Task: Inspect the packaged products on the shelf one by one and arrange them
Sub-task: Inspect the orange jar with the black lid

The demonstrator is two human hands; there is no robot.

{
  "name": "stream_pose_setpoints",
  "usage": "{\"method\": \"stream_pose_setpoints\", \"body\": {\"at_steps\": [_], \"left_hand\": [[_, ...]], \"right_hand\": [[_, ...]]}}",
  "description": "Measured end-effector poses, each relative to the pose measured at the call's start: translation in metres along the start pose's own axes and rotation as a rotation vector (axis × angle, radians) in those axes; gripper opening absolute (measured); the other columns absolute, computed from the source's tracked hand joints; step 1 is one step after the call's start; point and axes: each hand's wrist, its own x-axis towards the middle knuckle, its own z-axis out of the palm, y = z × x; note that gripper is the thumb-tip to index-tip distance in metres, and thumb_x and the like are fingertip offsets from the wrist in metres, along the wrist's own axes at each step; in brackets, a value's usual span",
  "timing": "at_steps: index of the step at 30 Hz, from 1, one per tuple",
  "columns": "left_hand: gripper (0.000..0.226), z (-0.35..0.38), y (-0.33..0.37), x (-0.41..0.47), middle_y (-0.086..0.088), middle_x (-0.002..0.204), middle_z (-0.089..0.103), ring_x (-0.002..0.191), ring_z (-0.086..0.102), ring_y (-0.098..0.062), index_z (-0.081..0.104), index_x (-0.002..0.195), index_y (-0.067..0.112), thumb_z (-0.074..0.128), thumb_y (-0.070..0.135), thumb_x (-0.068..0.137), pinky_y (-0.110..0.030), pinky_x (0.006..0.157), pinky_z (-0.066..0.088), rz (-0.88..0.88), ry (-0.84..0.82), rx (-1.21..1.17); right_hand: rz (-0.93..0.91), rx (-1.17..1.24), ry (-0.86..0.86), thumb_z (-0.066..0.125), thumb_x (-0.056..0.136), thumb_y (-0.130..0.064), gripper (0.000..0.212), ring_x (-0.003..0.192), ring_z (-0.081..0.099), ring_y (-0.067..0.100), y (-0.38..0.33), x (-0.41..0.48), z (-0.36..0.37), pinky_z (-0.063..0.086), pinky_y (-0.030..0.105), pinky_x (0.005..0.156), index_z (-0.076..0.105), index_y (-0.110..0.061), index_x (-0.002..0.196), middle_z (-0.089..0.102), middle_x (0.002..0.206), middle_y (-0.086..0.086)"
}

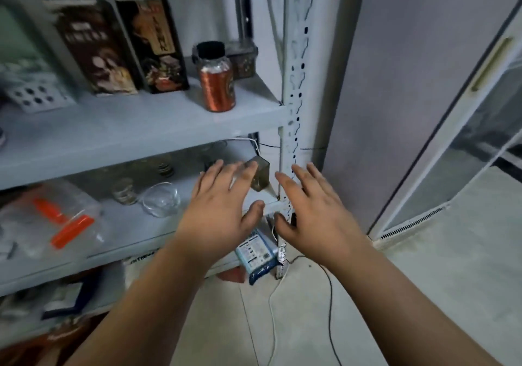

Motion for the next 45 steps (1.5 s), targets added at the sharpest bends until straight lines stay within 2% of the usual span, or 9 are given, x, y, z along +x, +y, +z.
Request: {"method": "stream_pose_setpoints", "body": {"at_steps": [7, 13, 18, 25, 30, 36, 39, 42, 45], "left_hand": [[0.077, -0.012, -0.029, 0.025, -0.004, 0.156, 0.041, 0.151, 0.024, -0.026, 0.032, 0.158, 0.023, 0.035, 0.060, 0.090, -0.040, 0.124, 0.014, -0.245, 0.150, -0.072], [0.073, -0.021, -0.073, 0.064, -0.008, 0.145, 0.050, 0.147, 0.031, -0.031, 0.044, 0.150, 0.015, 0.044, 0.052, 0.087, -0.055, 0.120, 0.030, -0.205, 0.357, -0.132], [0.086, -0.047, -0.113, 0.128, 0.002, 0.152, 0.043, 0.141, 0.040, -0.019, 0.028, 0.154, 0.033, 0.044, 0.069, 0.077, -0.051, 0.115, 0.038, -0.304, 0.241, -0.404], [0.089, -0.047, -0.124, 0.204, 0.015, 0.127, 0.064, 0.117, 0.061, -0.008, 0.043, 0.137, 0.043, 0.080, 0.066, 0.059, -0.040, 0.104, 0.051, -0.252, 0.126, -0.705], [0.064, -0.044, -0.123, 0.208, 0.018, 0.114, 0.068, 0.103, 0.066, -0.004, 0.053, 0.118, 0.047, 0.081, 0.065, 0.064, -0.037, 0.093, 0.056, -0.257, 0.148, -0.720], [0.058, -0.052, -0.126, 0.192, 0.005, 0.125, 0.068, 0.114, 0.067, -0.012, 0.055, 0.131, 0.038, 0.066, 0.069, 0.084, -0.038, 0.096, 0.056, -0.340, 0.371, -1.156], [0.065, -0.056, -0.130, 0.189, -0.006, 0.132, 0.066, 0.121, 0.065, -0.021, 0.053, 0.141, 0.026, 0.056, 0.065, 0.088, -0.049, 0.103, 0.053, -0.477, 0.447, -1.315], [0.020, -0.062, -0.137, 0.185, -0.015, 0.113, 0.069, 0.102, 0.071, -0.027, 0.060, 0.115, 0.015, 0.053, 0.029, 0.103, -0.056, 0.089, 0.059, -0.552, 0.524, -1.504], [0.014, -0.064, -0.141, 0.183, -0.007, 0.089, 0.072, 0.083, 0.072, -0.020, 0.057, 0.093, 0.014, 0.049, 0.009, 0.104, -0.057, 0.079, 0.061, -0.545, 0.552, -1.582]], "right_hand": [[-0.195, 0.089, 0.010, 0.042, 0.088, -0.052, 0.071, 0.152, 0.030, 0.040, 0.003, 0.081, 0.010, 0.031, 0.048, 0.119, 0.046, -0.020, 0.152, 0.043, 0.158, 0.016], [-0.250, 0.207, 0.129, 0.042, 0.089, -0.048, 0.067, 0.150, 0.035, 0.034, -0.020, 0.148, 0.020, 0.040, 0.049, 0.113, 0.046, -0.019, 0.149, 0.046, 0.155, 0.014], [-0.221, 0.308, 0.289, 0.052, 0.090, -0.040, 0.062, 0.144, 0.042, 0.023, -0.031, 0.190, 0.016, 0.040, 0.034, 0.112, 0.050, -0.017, 0.148, 0.050, 0.150, 0.007], [-0.036, 0.719, 0.311, 0.056, 0.094, -0.035, 0.051, 0.129, 0.051, 0.002, -0.031, 0.242, 0.008, 0.040, 0.021, 0.107, 0.052, -0.026, 0.143, 0.059, 0.137, -0.009], [0.014, 0.965, 0.223, 0.056, 0.102, -0.020, 0.033, 0.116, 0.058, -0.009, -0.032, 0.268, 0.005, 0.046, 0.020, 0.101, 0.059, -0.040, 0.128, 0.066, 0.120, -0.024], [-0.030, 1.118, -0.047, 0.051, 0.094, -0.058, 0.025, 0.101, 0.058, -0.019, -0.058, 0.297, 0.008, 0.047, 0.013, 0.091, 0.058, -0.059, 0.118, 0.067, 0.109, -0.030], [-0.044, 1.193, -0.149, 0.051, 0.090, -0.073, 0.054, 0.117, 0.064, 0.005, -0.068, 0.310, 0.012, 0.047, 0.034, 0.109, 0.060, -0.044, 0.135, 0.071, 0.124, -0.011], [-0.020, 1.273, -0.210, 0.055, 0.085, -0.079, 0.056, 0.123, 0.065, 0.016, -0.068, 0.320, 0.023, 0.046, 0.051, 0.112, 0.066, -0.046, 0.128, 0.072, 0.127, -0.005], [0.101, 1.497, -0.243, 0.053, 0.103, -0.049, 0.033, 0.115, 0.071, 0.025, -0.067, 0.326, 0.029, 0.050, 0.058, 0.107, 0.070, -0.029, 0.123, 0.076, 0.119, 0.004]]}}
